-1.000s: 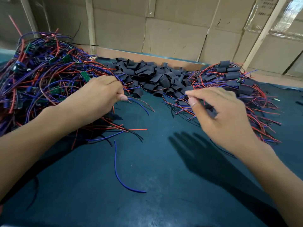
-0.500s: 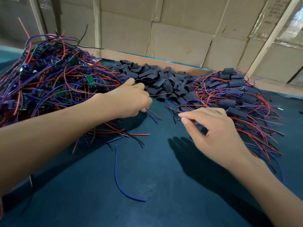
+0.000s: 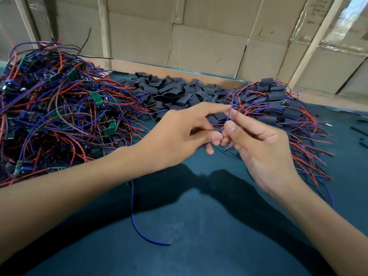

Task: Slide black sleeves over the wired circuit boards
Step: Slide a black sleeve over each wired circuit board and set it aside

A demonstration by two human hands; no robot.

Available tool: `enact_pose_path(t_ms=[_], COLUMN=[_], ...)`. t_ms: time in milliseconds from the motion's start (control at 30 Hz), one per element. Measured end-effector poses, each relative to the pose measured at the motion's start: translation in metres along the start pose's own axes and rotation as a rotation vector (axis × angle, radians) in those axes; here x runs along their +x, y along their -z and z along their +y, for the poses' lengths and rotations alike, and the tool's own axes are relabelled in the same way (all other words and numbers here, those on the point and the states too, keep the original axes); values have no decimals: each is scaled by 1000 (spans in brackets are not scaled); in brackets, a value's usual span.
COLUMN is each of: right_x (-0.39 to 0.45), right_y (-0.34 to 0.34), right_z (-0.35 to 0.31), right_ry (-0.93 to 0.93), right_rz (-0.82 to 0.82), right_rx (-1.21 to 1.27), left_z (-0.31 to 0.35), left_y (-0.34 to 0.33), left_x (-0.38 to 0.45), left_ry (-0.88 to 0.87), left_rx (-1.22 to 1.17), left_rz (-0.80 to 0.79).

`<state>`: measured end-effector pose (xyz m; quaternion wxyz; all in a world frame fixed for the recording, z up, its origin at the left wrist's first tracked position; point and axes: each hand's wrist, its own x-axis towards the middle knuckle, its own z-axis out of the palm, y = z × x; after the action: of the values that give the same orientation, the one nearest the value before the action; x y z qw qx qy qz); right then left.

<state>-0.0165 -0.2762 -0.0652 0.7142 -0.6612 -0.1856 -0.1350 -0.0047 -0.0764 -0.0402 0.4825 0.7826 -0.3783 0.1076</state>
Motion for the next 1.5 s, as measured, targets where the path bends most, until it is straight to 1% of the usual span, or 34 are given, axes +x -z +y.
enact_pose_path(t_ms=[133, 200, 233, 300, 333, 367, 400, 500, 533, 567, 667, 800, 867, 1000, 1133, 1267, 1333, 1400, 1433, 1500], right_x=[-1, -1, 0, 0, 0, 0, 0, -1, -1, -1, 0, 1, 1, 1, -1, -1, 0, 0, -1, -3], right_y=[1, 1, 1, 1, 0, 0, -1, -5, -6, -6, -6, 0, 1, -1, -2, 1, 3, 4, 3, 1], right_z=[-2, -6, -8, -14, -17, -20, -21, -21, -19, -17, -12, -8, -8, -9, -14, -18, -18, -16, -15, -13], right_ry=[-10, 0, 1, -32, -59, -85, -108, -164, -178, -190, -212, -214, -240, -252, -256, -255, -258, -261, -255, -201], right_rz=[31, 65, 86, 110, 110, 113, 117, 131, 139, 139, 110, 44, 50, 61, 76, 100, 112, 117, 118, 106], right_rx=[-107, -151, -144, -36, 41, 106, 145, 176, 174, 163, 104, -7, -51, -127, -116, -118, -107, -115, -132, -214], left_z=[-3, -7, -13, -33, -46, -62, -77, -113, -119, -124, -123, -110, -103, -99, -104, -106, -104, -100, -97, -88], left_y=[-4, 1, 6, 22, 33, 43, 53, 76, 80, 83, 83, 74, 73, 73, 78, 82, 83, 83, 84, 81], left_x=[1, 7, 12, 29, 39, 49, 58, 73, 75, 77, 87, 96, 97, 91, 85, 87, 87, 85, 84, 77], left_ry=[48, 17, 5, 22, 41, 67, 107, 266, 274, 266, 196, -16, -87, -140, -224, -94, -77, -73, -73, -98], left_rx=[-5, 21, 56, 246, 396, 550, 689, 1022, 1098, 1148, 1265, 1395, 1461, 1551, 1634, 1535, 1489, 1441, 1405, 1295], left_rz=[2, -23, -5, 76, 89, 57, -26, -470, -590, -671, -795, -893, -918, -913, -905, -972, -981, -942, -897, -741])
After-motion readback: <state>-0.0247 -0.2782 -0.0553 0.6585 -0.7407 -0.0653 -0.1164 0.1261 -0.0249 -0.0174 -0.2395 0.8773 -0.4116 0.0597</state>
